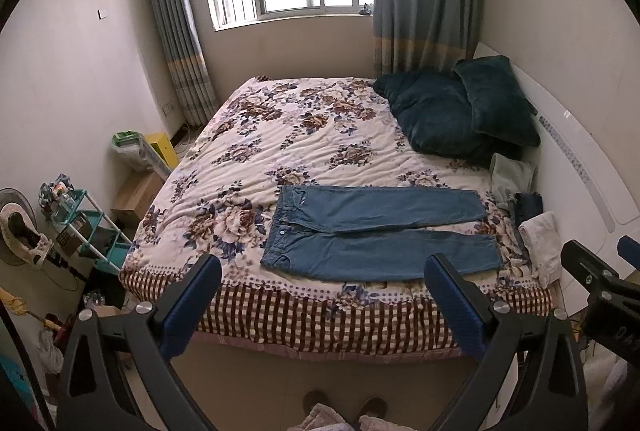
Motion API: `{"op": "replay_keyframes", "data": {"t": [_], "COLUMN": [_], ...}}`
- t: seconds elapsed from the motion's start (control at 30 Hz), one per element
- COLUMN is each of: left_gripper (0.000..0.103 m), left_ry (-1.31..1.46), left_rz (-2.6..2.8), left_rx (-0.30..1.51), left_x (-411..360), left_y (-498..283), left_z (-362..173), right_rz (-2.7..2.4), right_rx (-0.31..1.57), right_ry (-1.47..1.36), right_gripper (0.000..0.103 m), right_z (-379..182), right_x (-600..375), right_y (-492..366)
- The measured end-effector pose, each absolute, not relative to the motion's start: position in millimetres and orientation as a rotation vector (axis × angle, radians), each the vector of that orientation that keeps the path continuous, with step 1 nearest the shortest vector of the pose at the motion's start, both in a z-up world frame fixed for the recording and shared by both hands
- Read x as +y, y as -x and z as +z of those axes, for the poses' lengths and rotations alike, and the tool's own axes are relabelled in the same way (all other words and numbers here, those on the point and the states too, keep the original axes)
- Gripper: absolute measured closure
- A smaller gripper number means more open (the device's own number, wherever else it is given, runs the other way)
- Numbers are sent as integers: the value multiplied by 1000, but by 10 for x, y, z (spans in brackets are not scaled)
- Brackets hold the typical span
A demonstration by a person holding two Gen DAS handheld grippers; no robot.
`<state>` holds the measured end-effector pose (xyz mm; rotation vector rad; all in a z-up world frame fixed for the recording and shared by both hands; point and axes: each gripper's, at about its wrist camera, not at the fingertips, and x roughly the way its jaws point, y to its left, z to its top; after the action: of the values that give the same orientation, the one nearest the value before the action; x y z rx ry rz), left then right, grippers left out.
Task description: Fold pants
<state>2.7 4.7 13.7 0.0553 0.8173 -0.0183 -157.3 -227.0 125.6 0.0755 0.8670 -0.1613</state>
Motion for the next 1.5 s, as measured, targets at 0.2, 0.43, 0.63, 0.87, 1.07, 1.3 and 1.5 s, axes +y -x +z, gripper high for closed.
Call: {"op": "replay_keyframes", "data": {"t": [0.2,0.43,0.63,0.87,1.07,1.3,1.5], "left_gripper": [0,0,0,0,0,0,0], "left_ry": [-55,-56,-57,-52,-50,-42,-74], "left_rz": [-16,-11,-9,-10,10,63,100], "left_rx": [811,803,803,806,807,818,894], "left_x": [38,41,44,64,28,-168,-332], "left_y": [-25,-5,-23,-5,-24,-274,-696], "left_z": [116,97,105,108,79,-170,-590], "right_rz": [-170,-168,-171,-170,-172,-183,-196], "right_rx": [860,860,860,859,863,892,960], "right_ry": [-81,-84,-85,-88,-97,-103,-96], "right_gripper": [0,0,0,0,0,0,0], "right_z": [1238,1235,1232,1205,1150,835,343], "right_x": [-2310,-2334,-2324,-2315,-2334,-2499,-2739], "right_y": [1553,1542,1553,1564,1550,1300,872]}}
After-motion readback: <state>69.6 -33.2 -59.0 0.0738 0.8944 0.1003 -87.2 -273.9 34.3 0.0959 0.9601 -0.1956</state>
